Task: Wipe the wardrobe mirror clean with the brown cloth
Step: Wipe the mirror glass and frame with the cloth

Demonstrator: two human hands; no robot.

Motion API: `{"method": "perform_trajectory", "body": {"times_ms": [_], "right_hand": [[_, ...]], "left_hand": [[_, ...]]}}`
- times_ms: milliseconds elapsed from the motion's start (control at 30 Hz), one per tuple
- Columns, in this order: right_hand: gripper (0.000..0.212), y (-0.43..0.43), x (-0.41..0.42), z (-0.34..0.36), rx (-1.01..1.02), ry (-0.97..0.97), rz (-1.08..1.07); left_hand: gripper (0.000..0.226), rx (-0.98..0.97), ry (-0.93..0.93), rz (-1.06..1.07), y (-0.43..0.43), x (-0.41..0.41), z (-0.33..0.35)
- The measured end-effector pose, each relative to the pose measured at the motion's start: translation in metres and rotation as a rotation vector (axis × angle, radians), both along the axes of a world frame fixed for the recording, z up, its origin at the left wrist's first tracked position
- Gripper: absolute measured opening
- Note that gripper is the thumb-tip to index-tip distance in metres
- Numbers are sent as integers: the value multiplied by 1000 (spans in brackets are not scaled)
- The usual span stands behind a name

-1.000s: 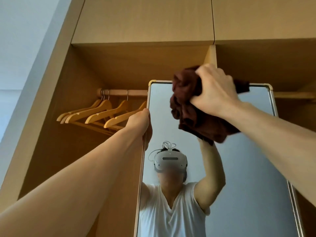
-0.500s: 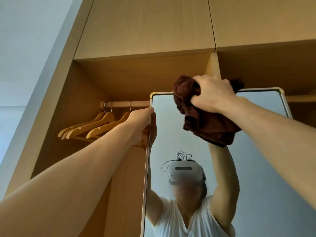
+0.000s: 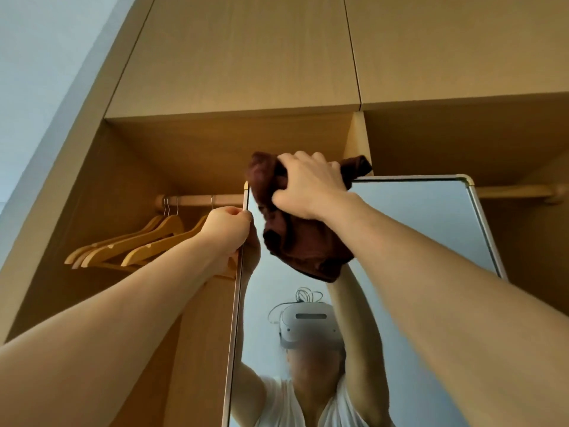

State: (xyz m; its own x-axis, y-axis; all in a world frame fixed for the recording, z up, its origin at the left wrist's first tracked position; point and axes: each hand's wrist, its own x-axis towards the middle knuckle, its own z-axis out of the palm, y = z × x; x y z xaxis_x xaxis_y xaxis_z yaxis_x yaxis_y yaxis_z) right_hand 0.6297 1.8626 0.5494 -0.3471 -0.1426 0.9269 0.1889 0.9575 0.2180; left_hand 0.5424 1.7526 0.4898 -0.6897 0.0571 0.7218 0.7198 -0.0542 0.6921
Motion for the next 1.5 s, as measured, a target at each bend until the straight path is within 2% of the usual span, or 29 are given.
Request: {"method": "perform_trajectory", "body": {"times_ms": [67, 133, 167, 233, 300, 333, 433, 567, 667, 733, 800, 867, 900, 967, 1033, 1167, 1233, 1300, 1400, 1467, 1500], "right_hand": [[61, 24, 8, -7, 44, 90, -18], [61, 44, 15, -15, 98, 149, -29], [60, 53, 19, -17, 123, 165, -31], [61, 66, 27, -17, 165, 165, -42], [60, 77, 37, -15, 170, 158, -47], [60, 83, 43, -14, 162, 158, -47], [60, 97, 57, -14, 129, 152, -18], [64, 104, 59, -20, 156, 168, 9], [62, 126, 70, -28, 140, 278, -69], [59, 153, 90, -31, 25, 324, -194], [54, 174, 117, -23, -167, 227, -308], [48, 174, 132, -10, -312, 114, -351], [46, 166, 131, -4, -312, 87, -365], [49, 143, 118, -1, -182, 59, -343], [54, 125, 95, -6, -42, 13, -191], [58, 120, 92, 0, -115, -22, -23], [55, 130, 101, 2, -168, -6, -57], [55, 140, 109, 2, -261, 30, -147], [52, 129, 109, 10, -382, -9, -317], [46, 115, 104, 14, -310, -47, -404], [42, 113, 101, 13, -245, -47, -375]], "left_hand": [[21, -82, 22, 87, 1, 5, 4], [37, -229, 119, 284, 9, 12, 8], [49, -289, 207, 445, 14, 16, 10], [64, -268, 516, 660, 29, 29, 15], [66, -272, 782, 648, 49, 46, 25], [67, -297, 825, 585, 60, 54, 29], [75, -313, 738, 394, 83, 70, 37], [83, -345, 714, 342, 87, 63, 36], [73, -440, 733, 469, 85, 53, 38], [64, -516, 743, 612, 87, 52, 39], [60, -564, 758, 741, 97, 59, 37], [61, -602, 769, 766, 114, 69, 37], [60, -612, 771, 756, 123, 75, 37], [52, -599, 749, 736, 131, 83, 38], [45, -558, 730, 707, 129, 82, 39], [42, -497, 766, 681, 125, 74, 38], [47, -528, 762, 698, 125, 74, 39], [56, -562, 777, 710, 125, 74, 40], [57, -562, 796, 714, 125, 73, 40], [54, -554, 800, 709, 125, 73, 38], [51, -546, 810, 707, 126, 73, 36]]}}
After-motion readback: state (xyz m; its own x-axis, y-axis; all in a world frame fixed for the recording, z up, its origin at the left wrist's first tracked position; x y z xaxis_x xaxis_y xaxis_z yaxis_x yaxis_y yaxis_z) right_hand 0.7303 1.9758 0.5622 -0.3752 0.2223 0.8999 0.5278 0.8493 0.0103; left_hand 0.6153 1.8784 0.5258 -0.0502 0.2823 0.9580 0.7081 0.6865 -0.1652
